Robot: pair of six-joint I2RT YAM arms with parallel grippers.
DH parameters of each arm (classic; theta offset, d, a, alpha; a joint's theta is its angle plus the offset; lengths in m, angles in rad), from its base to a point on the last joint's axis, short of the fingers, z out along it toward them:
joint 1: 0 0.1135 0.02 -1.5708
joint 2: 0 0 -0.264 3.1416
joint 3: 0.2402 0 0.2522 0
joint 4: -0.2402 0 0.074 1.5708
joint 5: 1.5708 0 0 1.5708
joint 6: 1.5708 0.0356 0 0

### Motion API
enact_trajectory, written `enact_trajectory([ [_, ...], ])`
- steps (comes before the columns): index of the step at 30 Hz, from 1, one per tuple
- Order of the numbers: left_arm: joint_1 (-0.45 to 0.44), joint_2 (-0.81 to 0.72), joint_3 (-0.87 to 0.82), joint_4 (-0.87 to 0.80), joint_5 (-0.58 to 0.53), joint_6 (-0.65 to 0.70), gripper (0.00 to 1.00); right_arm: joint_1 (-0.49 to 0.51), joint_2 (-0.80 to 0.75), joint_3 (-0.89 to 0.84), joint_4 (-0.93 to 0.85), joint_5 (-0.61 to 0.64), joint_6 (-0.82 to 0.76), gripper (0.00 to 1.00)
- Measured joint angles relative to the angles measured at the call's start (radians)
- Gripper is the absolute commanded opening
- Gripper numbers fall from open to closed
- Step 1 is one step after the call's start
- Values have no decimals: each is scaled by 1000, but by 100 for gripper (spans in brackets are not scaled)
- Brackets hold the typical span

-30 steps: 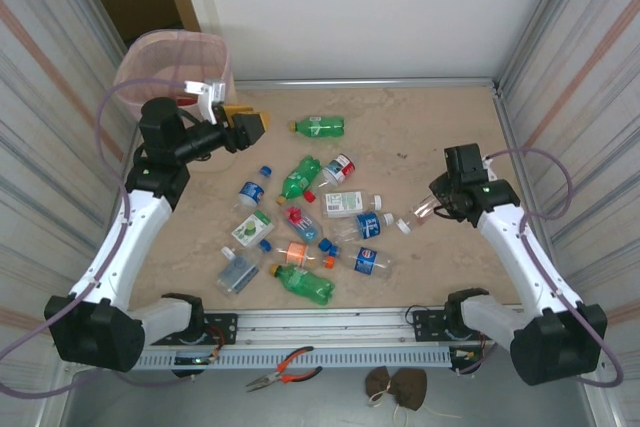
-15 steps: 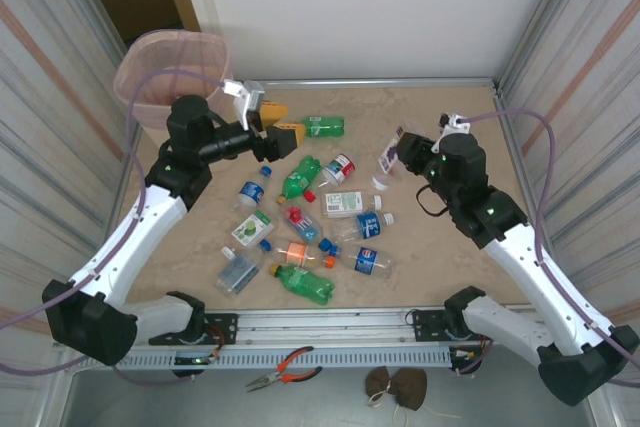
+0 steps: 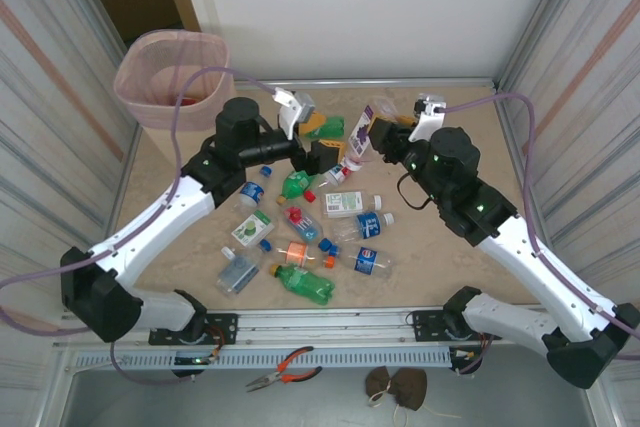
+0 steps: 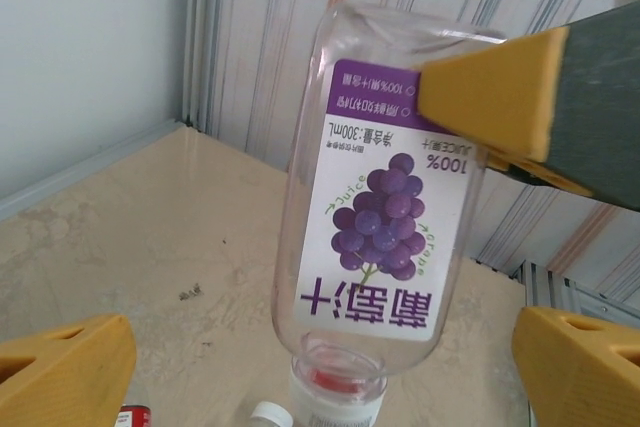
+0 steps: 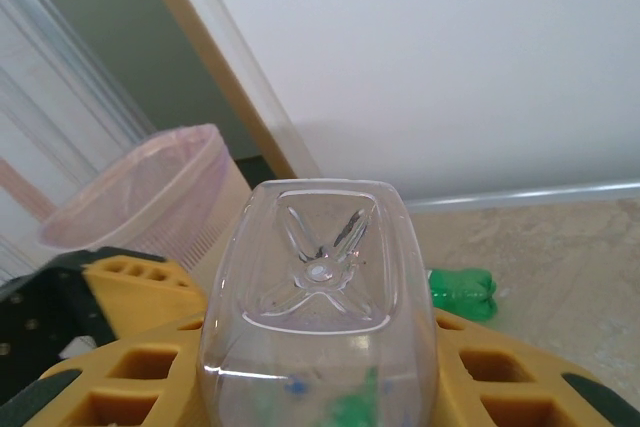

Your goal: Put the plastic bottles in the bin

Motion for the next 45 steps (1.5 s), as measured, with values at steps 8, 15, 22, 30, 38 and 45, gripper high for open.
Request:
enact_trajectory([
  [8, -50, 95, 66, 1, -20, 27, 99, 31, 8, 8, 15, 2, -10, 20],
  [15, -70, 124, 101, 3, 11, 66, 93, 52, 36, 16, 15, 5, -23, 20],
  [22, -84, 132, 113, -8, 13, 118, 88, 67, 35, 21, 15, 11, -23, 20],
  [30, -84, 133, 114, -50, 11, 157, 75, 82, 35, 32, 16, 16, -24, 20],
  [38, -84, 134, 114, -64, 9, 176, 66, 86, 42, 34, 11, 37, -26, 33],
  [45, -82, 134, 114, -89, -14, 182, 62, 87, 50, 56, -1, 41, -30, 63],
])
